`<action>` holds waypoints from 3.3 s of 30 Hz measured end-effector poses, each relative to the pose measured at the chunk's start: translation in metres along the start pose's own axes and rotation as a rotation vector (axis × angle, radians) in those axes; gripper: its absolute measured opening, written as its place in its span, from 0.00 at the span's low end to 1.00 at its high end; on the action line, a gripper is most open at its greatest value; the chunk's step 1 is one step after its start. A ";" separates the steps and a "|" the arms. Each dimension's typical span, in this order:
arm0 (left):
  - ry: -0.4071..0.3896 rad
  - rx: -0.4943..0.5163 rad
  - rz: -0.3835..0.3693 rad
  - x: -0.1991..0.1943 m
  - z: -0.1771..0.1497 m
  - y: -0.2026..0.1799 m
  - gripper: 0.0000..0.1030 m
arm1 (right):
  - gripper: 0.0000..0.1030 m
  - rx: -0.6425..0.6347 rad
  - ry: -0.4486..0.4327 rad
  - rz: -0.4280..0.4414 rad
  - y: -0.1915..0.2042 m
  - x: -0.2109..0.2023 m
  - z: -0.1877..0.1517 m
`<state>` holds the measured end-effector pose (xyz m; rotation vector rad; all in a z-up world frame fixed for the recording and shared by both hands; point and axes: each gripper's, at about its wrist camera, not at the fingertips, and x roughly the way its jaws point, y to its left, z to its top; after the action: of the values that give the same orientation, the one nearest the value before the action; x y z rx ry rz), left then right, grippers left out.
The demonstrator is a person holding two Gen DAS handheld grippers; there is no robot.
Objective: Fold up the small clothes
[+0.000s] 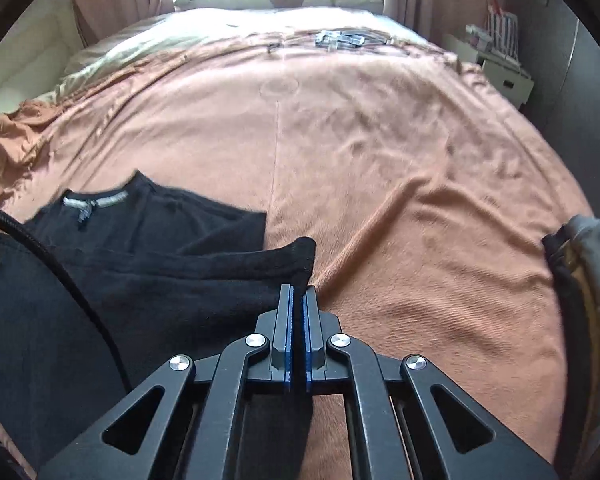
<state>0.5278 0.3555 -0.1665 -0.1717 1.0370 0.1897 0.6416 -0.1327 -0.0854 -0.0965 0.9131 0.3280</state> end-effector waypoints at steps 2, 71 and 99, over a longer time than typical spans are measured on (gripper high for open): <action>-0.026 -0.003 -0.001 -0.018 0.003 0.000 0.03 | 0.00 -0.004 -0.028 0.002 0.001 -0.017 0.001; 0.049 -0.096 0.156 0.074 0.071 0.009 0.08 | 0.23 0.045 0.056 -0.110 0.013 0.108 0.063; 0.041 0.023 -0.018 -0.033 -0.048 -0.092 0.45 | 0.55 -0.135 0.068 0.110 0.046 -0.028 -0.049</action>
<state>0.4935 0.2526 -0.1571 -0.1645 1.0781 0.1581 0.5741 -0.1064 -0.0903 -0.1831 0.9654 0.4910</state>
